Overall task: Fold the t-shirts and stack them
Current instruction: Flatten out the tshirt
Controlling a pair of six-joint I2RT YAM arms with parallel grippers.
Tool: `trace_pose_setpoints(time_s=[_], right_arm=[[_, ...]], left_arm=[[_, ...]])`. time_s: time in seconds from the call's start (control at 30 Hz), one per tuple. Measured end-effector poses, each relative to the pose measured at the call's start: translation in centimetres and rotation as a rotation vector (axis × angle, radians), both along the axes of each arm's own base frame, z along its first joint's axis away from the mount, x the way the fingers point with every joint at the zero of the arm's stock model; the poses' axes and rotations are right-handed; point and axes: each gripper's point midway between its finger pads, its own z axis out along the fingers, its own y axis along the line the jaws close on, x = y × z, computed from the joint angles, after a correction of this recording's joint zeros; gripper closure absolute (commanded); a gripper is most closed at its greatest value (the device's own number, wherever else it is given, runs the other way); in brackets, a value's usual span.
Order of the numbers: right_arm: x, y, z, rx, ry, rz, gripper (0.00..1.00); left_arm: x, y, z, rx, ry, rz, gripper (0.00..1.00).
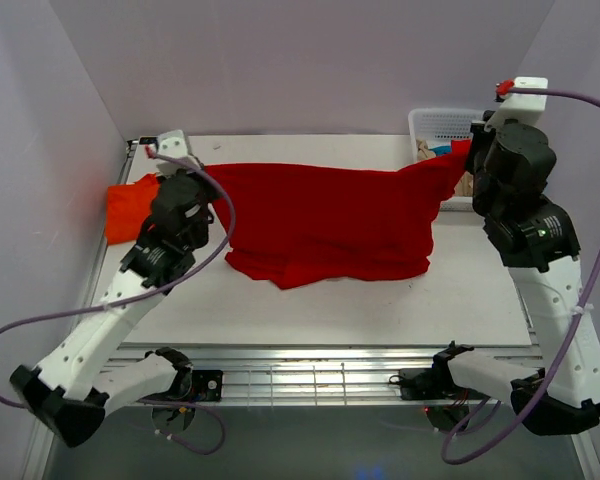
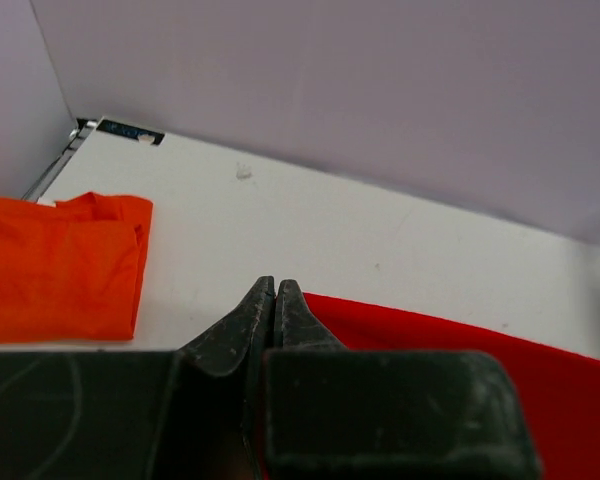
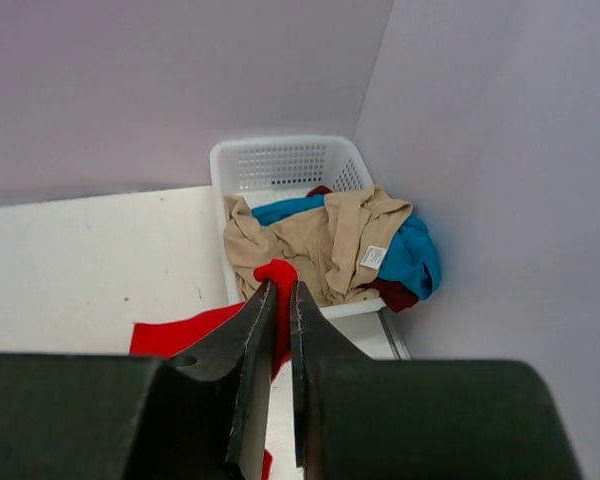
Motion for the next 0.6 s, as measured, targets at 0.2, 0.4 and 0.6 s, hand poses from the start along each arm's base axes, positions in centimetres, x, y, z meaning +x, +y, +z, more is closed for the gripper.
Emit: trace_pose_setpoints(time_s=[0.2,0.4,0.6], right_arm=[[-4.4,-0.8,6.1,0.057,-0.130,0.065,0.86],[-10.5,-1.5,15.3,0.134,-0.359,0.176,0.85],[-16.9,-3.2,21.0,0.179,-0.562,0.230,0.85]], left_arm=[[-7.8,3.2,9.8,-0.151,-0.264,-0.121,0.90],[-14.2,3.4,17.4,-0.208,-0.412,-0.328,0.94],[-17.4,1.4,20.0,-0.210,-0.410,-0.527,0.96]])
